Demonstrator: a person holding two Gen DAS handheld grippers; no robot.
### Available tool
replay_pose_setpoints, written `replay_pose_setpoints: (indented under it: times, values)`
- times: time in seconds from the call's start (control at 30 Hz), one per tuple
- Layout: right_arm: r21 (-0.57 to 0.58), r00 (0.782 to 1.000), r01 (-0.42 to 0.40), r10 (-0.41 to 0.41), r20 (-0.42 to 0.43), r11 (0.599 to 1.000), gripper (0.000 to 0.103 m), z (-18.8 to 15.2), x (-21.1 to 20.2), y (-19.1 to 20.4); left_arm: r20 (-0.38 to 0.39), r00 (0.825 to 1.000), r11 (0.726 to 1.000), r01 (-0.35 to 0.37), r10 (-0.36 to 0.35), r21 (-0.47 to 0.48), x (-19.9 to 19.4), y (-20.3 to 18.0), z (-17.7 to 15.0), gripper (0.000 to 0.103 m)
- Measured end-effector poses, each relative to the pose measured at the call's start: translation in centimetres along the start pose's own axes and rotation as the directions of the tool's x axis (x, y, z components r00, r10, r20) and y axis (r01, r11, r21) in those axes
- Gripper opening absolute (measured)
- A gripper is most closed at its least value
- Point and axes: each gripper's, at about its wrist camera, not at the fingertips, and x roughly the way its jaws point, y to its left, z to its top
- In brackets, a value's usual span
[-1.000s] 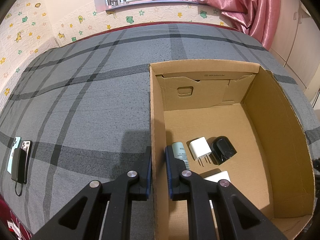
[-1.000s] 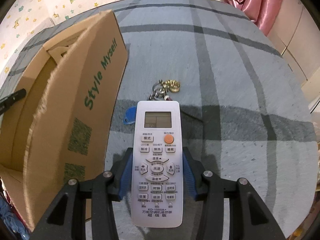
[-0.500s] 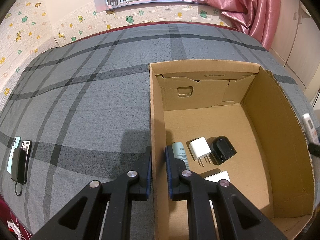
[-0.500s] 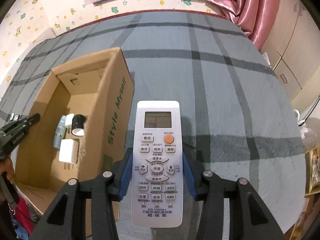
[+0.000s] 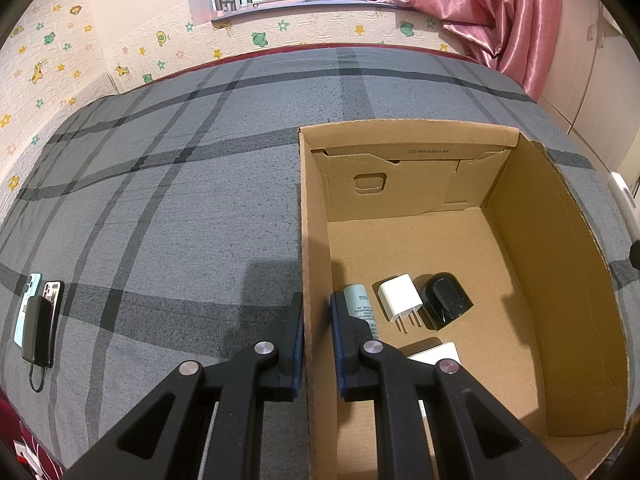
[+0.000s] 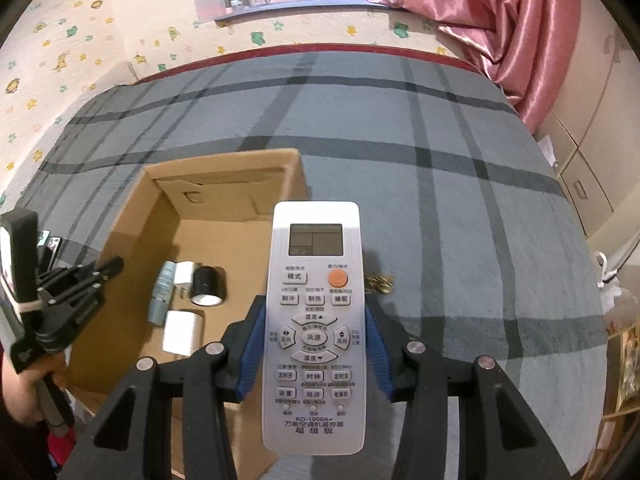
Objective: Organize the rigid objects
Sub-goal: 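Lift the white remote with the right gripper and carry it over the box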
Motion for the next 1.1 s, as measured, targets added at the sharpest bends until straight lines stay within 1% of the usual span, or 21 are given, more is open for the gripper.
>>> replay_pose_setpoints:
  times: [0.27, 0.43, 0.67, 0.83, 1.1]
  values:
    - [-0.049, 0.999, -0.052, 0.053, 0.006, 0.997, 0.049, 1.1, 0.0, 3.4, 0.001, 1.000, 1.000, 0.001, -0.001, -0.002, 0.0, 0.0, 0.0, 0.013]
    - [-0.067, 0.996, -0.084, 0.083, -0.010, 0.994, 0.049, 1.3, 0.7, 5.3, -0.001, 1.000, 1.000, 0.003, -0.003, -0.004, 0.0, 0.1, 0.0, 0.013]
    - [-0.090, 0.992, -0.119, 0.114, -0.055, 0.989, 0.049, 1.2, 2.5, 7.8, 0.000, 1.000, 1.000, 0.008, -0.008, -0.008, 0.0, 0.2, -0.1, 0.013]
    - [-0.108, 0.990, -0.124, 0.115, -0.087, 0.986, 0.049, 1.0, 4.0, 9.2, 0.001, 1.000, 1.000, 0.008, -0.008, -0.009, -0.1, 0.2, -0.1, 0.013]
    - [-0.121, 0.981, -0.125, 0.105, -0.165, 0.985, 0.049, 0.7, 7.1, 11.0, 0.001, 1.000, 1.000, 0.011, -0.011, -0.012, -0.1, 0.2, 0.0, 0.013]
